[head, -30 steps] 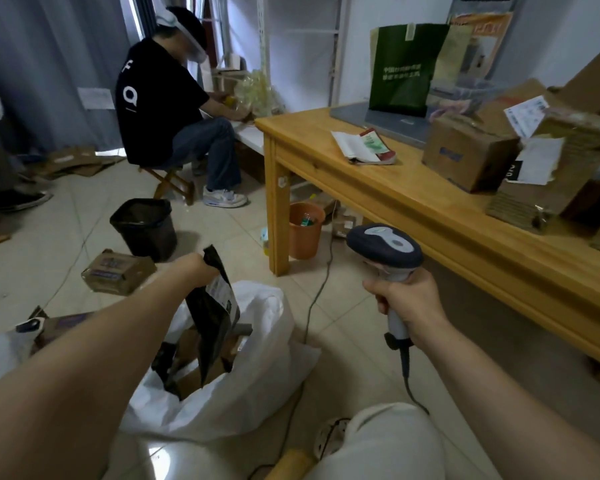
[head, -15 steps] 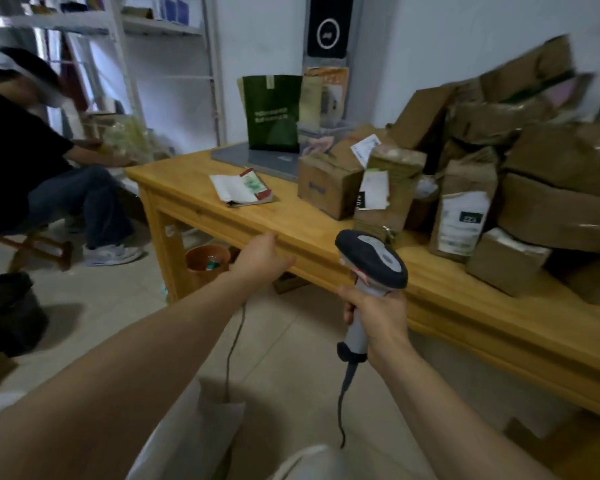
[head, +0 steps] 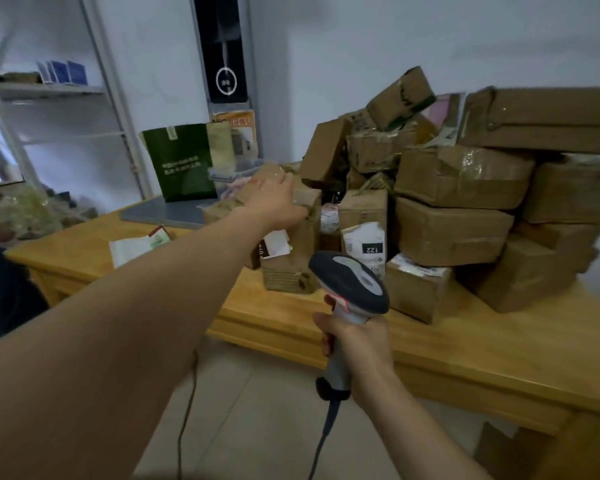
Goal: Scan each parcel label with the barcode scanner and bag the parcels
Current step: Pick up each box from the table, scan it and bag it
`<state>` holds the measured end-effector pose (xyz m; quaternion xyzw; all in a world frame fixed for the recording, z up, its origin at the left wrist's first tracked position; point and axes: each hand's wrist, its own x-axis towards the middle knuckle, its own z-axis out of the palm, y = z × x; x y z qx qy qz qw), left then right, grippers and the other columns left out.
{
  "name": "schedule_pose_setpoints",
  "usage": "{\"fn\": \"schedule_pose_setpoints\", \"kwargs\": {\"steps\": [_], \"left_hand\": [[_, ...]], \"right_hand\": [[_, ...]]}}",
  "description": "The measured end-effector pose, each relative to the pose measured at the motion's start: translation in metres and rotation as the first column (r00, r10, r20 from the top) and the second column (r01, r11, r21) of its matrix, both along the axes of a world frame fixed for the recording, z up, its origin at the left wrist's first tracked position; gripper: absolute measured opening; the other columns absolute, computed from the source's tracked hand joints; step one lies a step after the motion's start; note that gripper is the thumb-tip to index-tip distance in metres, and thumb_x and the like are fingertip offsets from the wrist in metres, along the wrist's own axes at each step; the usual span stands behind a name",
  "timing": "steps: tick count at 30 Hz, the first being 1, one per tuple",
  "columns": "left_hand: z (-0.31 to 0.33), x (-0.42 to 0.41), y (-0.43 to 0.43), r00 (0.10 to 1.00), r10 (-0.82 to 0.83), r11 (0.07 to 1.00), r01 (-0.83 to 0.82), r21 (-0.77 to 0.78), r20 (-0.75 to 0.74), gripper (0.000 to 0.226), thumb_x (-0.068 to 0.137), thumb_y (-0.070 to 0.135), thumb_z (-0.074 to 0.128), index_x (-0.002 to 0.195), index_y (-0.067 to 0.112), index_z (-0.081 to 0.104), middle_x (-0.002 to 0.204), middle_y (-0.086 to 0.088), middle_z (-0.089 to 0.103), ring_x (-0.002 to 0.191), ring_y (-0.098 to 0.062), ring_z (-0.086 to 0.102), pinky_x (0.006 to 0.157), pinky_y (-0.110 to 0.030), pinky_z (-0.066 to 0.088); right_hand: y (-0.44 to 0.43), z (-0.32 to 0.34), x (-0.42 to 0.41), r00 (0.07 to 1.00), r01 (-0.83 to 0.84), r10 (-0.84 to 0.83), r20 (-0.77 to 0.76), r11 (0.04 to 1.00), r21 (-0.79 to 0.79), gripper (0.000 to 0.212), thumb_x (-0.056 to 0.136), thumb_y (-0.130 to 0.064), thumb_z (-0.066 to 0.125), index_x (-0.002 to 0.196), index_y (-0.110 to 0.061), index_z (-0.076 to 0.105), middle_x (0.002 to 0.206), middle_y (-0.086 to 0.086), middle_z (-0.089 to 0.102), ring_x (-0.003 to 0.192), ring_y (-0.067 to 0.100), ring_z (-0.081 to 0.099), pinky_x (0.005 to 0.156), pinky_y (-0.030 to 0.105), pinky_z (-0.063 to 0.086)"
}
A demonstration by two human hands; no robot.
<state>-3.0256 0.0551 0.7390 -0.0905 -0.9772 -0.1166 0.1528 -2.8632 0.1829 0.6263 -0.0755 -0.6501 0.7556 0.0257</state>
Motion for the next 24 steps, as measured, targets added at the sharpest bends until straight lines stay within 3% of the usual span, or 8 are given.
{"fn": "schedule_pose_setpoints", "kwargs": {"steps": [2,4,7,10,14,18,22,24], "left_hand": [[-0.001,-0.004,0.009,0.993,0.087,0.996,-0.087,-0.004,0.077,0.076,0.087,0.064,0.048,0.144,0.014,0.039,0.147,-0.013,0.037,0.133,-0.034,0.035,0.101,-0.041,0.035],[-0.004,-0.002,0.016,0.979,0.198,0.98,-0.199,0.012,0.047,0.101,0.074,0.082,0.047,0.145,0.011,0.035,0.147,-0.018,0.035,0.133,-0.037,0.034,0.102,-0.045,0.038],[-0.008,-0.002,0.016,0.96,0.277,0.957,-0.279,0.079,0.034,0.105,0.07,0.074,0.059,0.147,0.013,0.023,0.15,-0.021,0.024,0.138,-0.044,0.021,0.11,-0.057,0.028],[-0.002,0.007,0.004,0.96,0.23,0.942,-0.261,0.212,0.161,0.111,0.054,0.068,0.065,0.145,0.016,0.028,0.144,-0.016,0.036,0.132,-0.04,0.034,0.105,-0.055,0.038],[-0.01,0.046,-0.013,0.988,0.08,0.907,-0.128,0.402,0.134,0.113,0.066,0.031,0.083,0.151,0.02,0.009,0.149,-0.015,0.027,0.136,-0.036,0.03,0.109,-0.051,0.035],[-0.055,0.107,-0.03,0.996,-0.092,0.95,0.087,0.301,0.004,0.14,0.059,0.021,0.09,0.151,0.028,-0.016,0.156,-0.002,0.005,0.143,-0.026,0.013,0.116,-0.045,0.022],[-0.129,0.15,-0.043,0.958,-0.234,0.946,0.264,0.186,-0.167,0.12,0.063,0.021,0.087,0.139,0.048,-0.003,0.149,0.001,-0.003,0.141,-0.031,0.012,0.112,-0.047,0.034],[-0.157,0.161,-0.041,0.951,-0.257,0.935,0.289,0.206,-0.172,0.105,0.068,0.016,0.082,0.132,0.048,0.005,0.148,0.001,-0.011,0.142,-0.037,0.006,0.111,-0.047,0.034]], "right_hand": [[0.005,-0.002,0.0,1.0,-0.009,0.009,-0.028,1.0,0.003,0.017,0.079,-0.001,0.069,0.07,-0.012,0.06,0.049,0.003,0.051,0.047,0.016,0.048,0.053,0.03,0.042],[0.009,-0.005,0.0,0.999,-0.007,0.007,-0.045,1.0,0.007,0.018,0.08,0.0,0.068,0.07,-0.011,0.058,0.049,0.004,0.05,0.045,0.016,0.047,0.052,0.029,0.042],[0.014,-0.01,0.003,0.999,0.015,-0.015,-0.043,1.0,0.007,0.02,0.08,0.001,0.068,0.067,-0.011,0.058,0.048,0.005,0.05,0.044,0.016,0.047,0.052,0.03,0.041],[0.02,-0.015,0.007,0.999,0.029,-0.029,-0.022,1.0,0.004,0.016,0.08,0.0,0.068,0.069,-0.009,0.061,0.049,0.007,0.052,0.045,0.017,0.048,0.051,0.028,0.042],[0.03,-0.022,0.014,0.995,0.097,-0.097,0.002,0.992,-0.081,0.014,0.079,0.002,0.07,0.07,-0.005,0.062,0.053,0.009,0.053,0.046,0.017,0.049,0.049,0.029,0.042],[0.033,-0.023,0.021,0.989,0.146,-0.147,0.013,0.969,-0.199,0.01,0.081,0.002,0.07,0.079,-0.006,0.065,0.061,0.008,0.062,0.051,0.017,0.056,0.051,0.03,0.048],[0.028,-0.022,0.028,0.984,0.173,-0.178,0.003,0.951,-0.258,0.013,0.08,-0.005,0.074,0.087,-0.012,0.066,0.084,0.008,0.071,0.075,0.023,0.069,0.061,0.033,0.055],[0.023,-0.022,0.031,0.985,0.166,-0.174,-0.005,0.952,-0.257,0.021,0.076,-0.009,0.078,0.09,-0.02,0.066,0.095,0.003,0.07,0.092,0.023,0.068,0.077,0.04,0.057]]}}
